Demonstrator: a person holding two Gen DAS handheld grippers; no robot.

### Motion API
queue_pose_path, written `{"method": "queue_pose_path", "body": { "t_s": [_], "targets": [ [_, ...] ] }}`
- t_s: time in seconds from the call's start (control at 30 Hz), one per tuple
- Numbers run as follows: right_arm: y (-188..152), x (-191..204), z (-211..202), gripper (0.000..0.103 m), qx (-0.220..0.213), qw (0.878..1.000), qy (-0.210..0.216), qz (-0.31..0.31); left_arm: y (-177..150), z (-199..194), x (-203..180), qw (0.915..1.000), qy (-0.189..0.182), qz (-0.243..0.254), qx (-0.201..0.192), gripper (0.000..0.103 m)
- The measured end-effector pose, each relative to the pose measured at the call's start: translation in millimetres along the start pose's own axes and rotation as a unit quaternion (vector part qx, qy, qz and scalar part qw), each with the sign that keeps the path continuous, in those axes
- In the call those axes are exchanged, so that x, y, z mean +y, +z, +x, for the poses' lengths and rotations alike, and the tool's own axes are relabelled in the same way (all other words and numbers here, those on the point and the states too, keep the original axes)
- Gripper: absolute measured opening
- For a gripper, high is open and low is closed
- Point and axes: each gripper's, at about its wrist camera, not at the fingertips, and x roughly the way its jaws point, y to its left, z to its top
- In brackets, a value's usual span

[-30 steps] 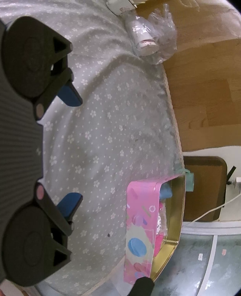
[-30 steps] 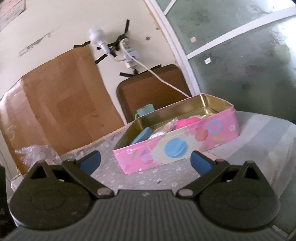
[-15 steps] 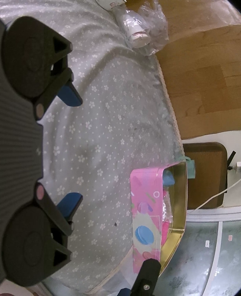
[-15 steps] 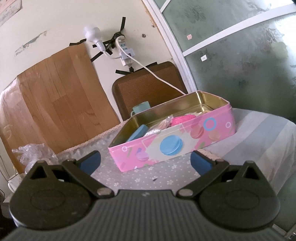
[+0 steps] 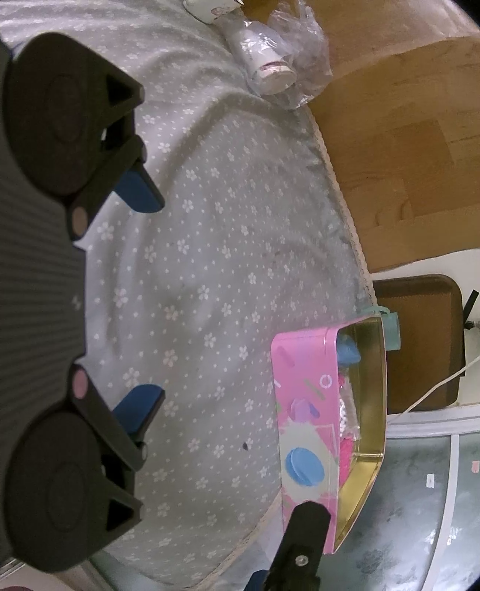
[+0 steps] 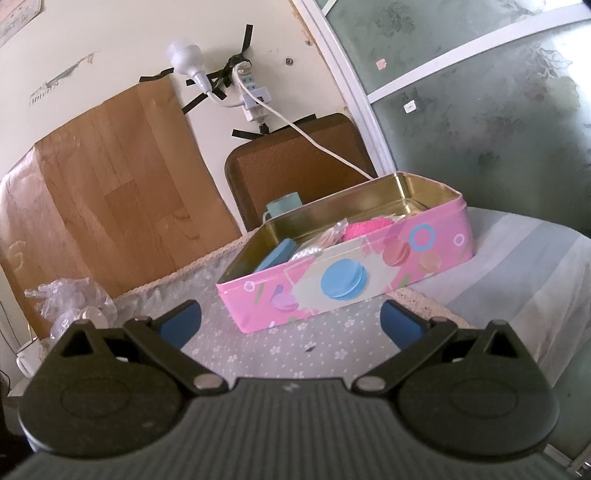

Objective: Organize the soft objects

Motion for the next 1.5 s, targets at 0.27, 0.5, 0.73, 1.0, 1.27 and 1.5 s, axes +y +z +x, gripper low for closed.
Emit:
{"method": "queue_pose_path", "body": {
  "t_s": [0.27, 0.5, 0.73, 1.0, 1.27, 1.5],
  "targets": [
    [0, -2, 0, 0.103, 0.001, 1.000, -0.001, 0.002, 0, 0, 0, 1.0000, -0.002, 0.005, 0.004, 0.103],
    [1, -2, 1, 0.103, 0.002, 1.000, 0.000, 0.001, 0, 1, -2, 0.9999, -0.007, 0.009, 0.008, 0.103],
    [0, -2, 1, 0.103, 0.003, 1.000, 0.000, 0.001, -2, 4, -4, 0.9997, -0.012, 0.012, 0.016, 0.103],
    [0, -3, 3, 0.103, 0.006, 1.000, 0.002, -0.001, -2, 6, -4, 0.9996, -0.013, 0.012, 0.022, 0.103],
    [-1, -3, 4, 0.103, 0.008, 1.000, 0.001, 0.000, -3, 8, -6, 0.9995, -0.015, 0.012, 0.026, 0.103],
    [-3, -3, 4, 0.103, 0.009, 1.000, 0.000, 0.000, -4, 10, -6, 0.9994, -0.018, 0.012, 0.029, 0.103]
  ]
}}
